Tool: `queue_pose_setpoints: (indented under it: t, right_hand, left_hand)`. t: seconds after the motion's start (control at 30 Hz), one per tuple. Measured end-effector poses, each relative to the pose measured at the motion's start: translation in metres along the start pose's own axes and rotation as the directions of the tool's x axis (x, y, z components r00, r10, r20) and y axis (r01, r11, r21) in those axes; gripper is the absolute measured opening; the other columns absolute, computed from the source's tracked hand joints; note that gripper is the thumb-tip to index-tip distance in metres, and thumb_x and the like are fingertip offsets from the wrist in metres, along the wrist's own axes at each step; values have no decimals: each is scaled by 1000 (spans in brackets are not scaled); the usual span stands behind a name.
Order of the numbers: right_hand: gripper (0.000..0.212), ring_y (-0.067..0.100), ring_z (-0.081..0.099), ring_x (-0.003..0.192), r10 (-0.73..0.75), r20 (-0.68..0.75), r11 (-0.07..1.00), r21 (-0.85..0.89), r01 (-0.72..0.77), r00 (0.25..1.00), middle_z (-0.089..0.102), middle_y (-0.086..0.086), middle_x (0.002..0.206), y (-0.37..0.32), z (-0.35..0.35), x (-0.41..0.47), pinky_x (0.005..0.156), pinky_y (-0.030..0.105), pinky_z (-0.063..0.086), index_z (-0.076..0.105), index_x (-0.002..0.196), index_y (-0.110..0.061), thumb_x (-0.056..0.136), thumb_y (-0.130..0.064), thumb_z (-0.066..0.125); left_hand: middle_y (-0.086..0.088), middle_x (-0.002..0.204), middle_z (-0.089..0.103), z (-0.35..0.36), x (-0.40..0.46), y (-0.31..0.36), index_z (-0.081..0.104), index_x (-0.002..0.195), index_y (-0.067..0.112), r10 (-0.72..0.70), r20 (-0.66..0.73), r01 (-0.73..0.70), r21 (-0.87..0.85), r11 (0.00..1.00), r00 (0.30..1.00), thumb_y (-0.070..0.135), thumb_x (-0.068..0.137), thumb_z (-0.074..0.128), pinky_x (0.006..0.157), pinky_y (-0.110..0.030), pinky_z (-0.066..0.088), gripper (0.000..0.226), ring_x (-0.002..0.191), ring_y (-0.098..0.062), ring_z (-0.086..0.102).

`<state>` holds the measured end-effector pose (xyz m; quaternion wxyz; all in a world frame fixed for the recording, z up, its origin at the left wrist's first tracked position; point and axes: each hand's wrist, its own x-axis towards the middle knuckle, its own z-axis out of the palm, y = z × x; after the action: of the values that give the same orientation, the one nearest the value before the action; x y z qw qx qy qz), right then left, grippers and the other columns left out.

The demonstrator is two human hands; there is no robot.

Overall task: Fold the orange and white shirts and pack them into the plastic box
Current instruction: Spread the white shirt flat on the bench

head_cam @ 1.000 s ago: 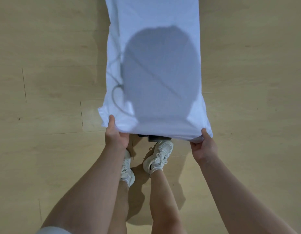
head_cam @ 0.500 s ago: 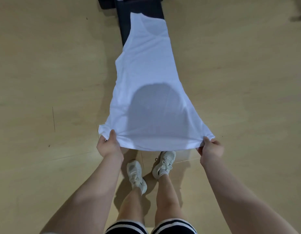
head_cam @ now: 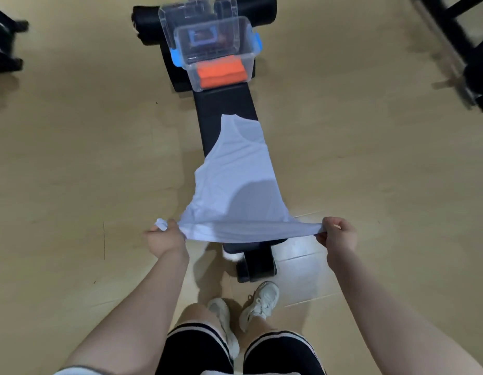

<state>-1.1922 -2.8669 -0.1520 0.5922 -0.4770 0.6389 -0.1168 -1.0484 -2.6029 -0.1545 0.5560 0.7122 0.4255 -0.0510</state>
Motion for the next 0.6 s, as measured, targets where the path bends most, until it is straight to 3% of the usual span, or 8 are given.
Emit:
queue_pose_setpoints:
  t: [0.1,0.13,0.23,0.4,0.6]
  right_hand:
    - [22,22,56,61,29,64,998,62,-33,998,55,10,69,-24,20,20,47,16,53,58,70,-11,87,1,50]
    - [23,23,57,64,31,92,997,68,-37,995,57,11,71,-29,27,27,51,18,55,58,73,-10,88,2,46]
    - [24,22,57,70,-17,155,1000,-16,20,988,58,11,77,-41,48,54,62,25,51,57,78,-15,89,4,46]
    - [15,22,54,68,-86,-24,981,-179,80,996,59,5,65,-66,90,114,64,30,44,56,67,-17,78,-7,55]
    - [22,22,49,68,-48,-108,972,-234,22,993,56,0,61,-85,153,204,69,31,40,50,61,-19,81,-23,60]
  left_hand:
    - [-1,82,50,32,10,34,43,96,15,68,115,-59,-84,995,991,9,86,56,48,-20,43,18,61,-15,47]
    - [2,77,48,42,11,45,48,90,16,72,162,-58,-90,994,984,9,88,55,42,-16,42,10,59,-12,45]
    - [2,65,47,80,19,79,54,71,20,57,291,-38,-68,997,955,11,89,56,37,-10,38,21,54,-10,42]
    - [9,36,51,165,50,126,54,67,13,67,467,-91,29,995,882,12,88,57,39,-10,40,22,32,-2,46]
    - [-3,45,49,277,112,155,46,55,10,-16,446,-127,289,949,895,11,83,56,32,-10,32,29,28,-8,43]
